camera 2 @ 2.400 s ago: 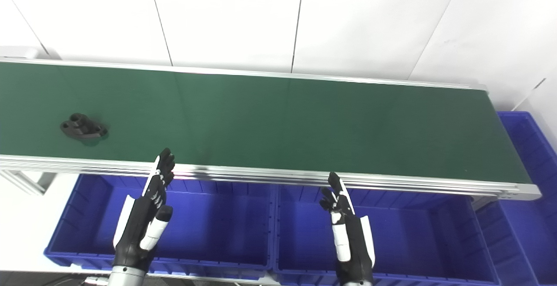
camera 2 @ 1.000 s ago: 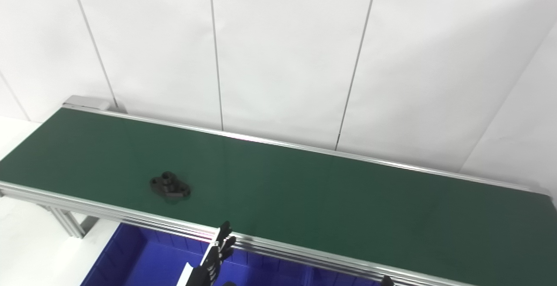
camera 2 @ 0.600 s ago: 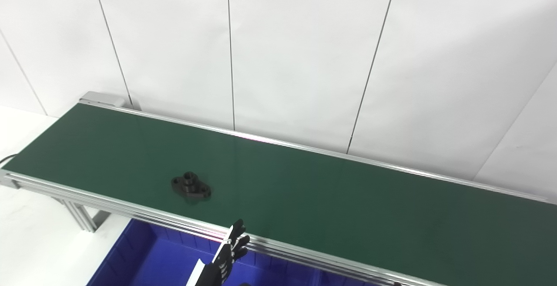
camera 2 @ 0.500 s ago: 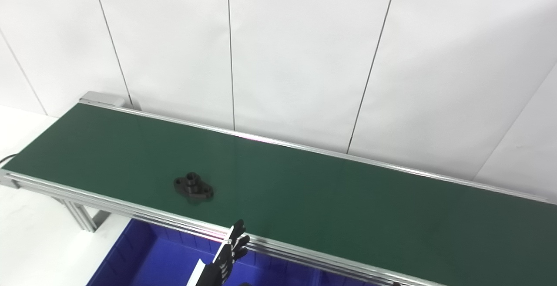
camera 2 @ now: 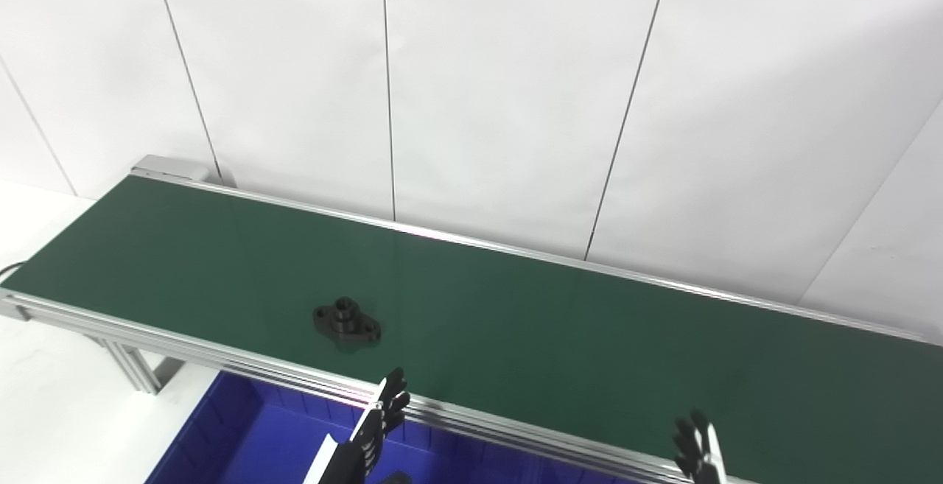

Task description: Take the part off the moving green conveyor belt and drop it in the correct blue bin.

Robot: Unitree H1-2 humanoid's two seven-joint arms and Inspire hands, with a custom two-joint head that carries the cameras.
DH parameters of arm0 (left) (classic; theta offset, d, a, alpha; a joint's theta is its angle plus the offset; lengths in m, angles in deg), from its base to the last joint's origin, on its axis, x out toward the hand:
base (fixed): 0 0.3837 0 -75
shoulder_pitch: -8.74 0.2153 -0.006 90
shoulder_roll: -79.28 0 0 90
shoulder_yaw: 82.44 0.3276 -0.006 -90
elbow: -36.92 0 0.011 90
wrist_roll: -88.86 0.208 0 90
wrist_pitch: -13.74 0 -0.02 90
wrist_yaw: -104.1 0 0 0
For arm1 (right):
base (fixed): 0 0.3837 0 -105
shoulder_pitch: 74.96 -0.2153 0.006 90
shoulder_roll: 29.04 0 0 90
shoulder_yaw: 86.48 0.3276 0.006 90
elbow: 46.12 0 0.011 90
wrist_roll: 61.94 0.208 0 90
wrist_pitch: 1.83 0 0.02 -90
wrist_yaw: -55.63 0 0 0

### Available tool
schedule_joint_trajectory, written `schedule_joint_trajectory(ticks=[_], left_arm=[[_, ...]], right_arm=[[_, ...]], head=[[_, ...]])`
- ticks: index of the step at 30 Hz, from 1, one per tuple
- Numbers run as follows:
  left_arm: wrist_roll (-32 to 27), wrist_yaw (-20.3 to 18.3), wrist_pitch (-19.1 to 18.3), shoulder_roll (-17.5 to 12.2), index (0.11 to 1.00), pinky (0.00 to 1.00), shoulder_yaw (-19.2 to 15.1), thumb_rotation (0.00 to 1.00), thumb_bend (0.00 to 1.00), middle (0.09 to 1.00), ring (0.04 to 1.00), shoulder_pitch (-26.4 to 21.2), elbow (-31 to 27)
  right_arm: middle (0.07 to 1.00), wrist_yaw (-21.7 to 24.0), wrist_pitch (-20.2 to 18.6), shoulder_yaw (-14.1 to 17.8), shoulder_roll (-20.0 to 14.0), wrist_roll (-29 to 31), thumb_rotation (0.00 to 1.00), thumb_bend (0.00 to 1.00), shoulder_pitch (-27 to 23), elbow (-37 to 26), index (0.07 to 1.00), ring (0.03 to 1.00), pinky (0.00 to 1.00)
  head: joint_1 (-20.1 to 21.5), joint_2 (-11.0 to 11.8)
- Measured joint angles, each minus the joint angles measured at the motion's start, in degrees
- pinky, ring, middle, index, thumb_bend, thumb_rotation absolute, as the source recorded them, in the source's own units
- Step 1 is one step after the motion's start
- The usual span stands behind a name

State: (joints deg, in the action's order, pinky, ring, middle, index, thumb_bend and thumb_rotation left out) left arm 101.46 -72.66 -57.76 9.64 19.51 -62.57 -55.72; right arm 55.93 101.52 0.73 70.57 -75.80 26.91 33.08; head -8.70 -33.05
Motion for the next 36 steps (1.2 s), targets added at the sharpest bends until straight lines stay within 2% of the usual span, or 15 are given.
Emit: schedule_joint_trajectory(ticks=[5,10,16,18,22,25,32,36], left_arm=[[0.0,0.0,0.0,0.0,1.0,1.0,0.1,0.89,0.89,1.0,0.996,0.0,0.2],[0.0,0.0,-0.4,0.1,1.0,1.0,0.7,0.92,0.86,1.0,1.0,0.0,0.7],[0.0,-0.2,-0.4,0.1,1.0,1.0,1.8,0.92,0.84,1.0,1.0,0.1,1.5],[0.0,-0.5,-0.5,0.1,1.0,1.0,2.1,0.92,0.83,1.0,1.0,0.1,1.4],[0.0,-0.6,-0.5,0.1,1.0,1.0,2.2,0.92,0.82,1.0,1.0,0.1,1.4],[-0.3,-0.8,-0.5,0.0,1.0,1.0,2.2,0.92,0.83,1.0,1.0,0.0,1.5],[-0.4,-0.8,-0.5,0.0,1.0,1.0,2.3,0.93,0.84,1.0,1.0,0.0,1.5],[-0.4,-0.8,-0.5,0.0,1.0,1.0,2.4,0.93,0.85,1.0,1.0,-0.1,1.6]], right_arm=[[0.88,0.0,-2.1,-0.1,0.0,-1.0,0.6,0.89,-4.0,0.0,0.915,0.836,0.78],[0.855,0.4,-5.3,-1.5,-0.3,-6.3,0.57,0.91,-8.8,0.0,0.88,0.818,0.74],[0.837,1.9,-13.5,-4.0,0.2,-12.3,0.49,0.9,-15.0,0.2,0.875,0.815,0.77],[0.813,2.1,-15.7,-4.7,0.8,-13.8,0.45,0.9,-17.0,0.4,0.867,0.783,0.7],[0.8,2.6,-21.4,-6.4,2.2,-17.7,0.44,0.89,-20.7,1.3,0.855,0.761,0.65],[0.798,2.7,-24.0,-8.0,2.8,-20.2,0.45,0.89,-23.2,3.5,0.85,0.746,0.63],[0.781,1.8,-26.9,-11.2,3.7,-25.9,0.48,0.92,-28.6,10.2,0.83,0.69,0.53],[0.772,1.3,-28.5,-13.6,4.0,-29.1,0.48,0.9,-31.8,13.9,0.832,0.689,0.55]], head=[[0.3,-0.4],[1.8,-1.1],[2.1,-1.4],[2.3,-1.5],[2.8,-1.6],[3.0,-1.8],[3.7,-2.3],[3.7,-2.4]])
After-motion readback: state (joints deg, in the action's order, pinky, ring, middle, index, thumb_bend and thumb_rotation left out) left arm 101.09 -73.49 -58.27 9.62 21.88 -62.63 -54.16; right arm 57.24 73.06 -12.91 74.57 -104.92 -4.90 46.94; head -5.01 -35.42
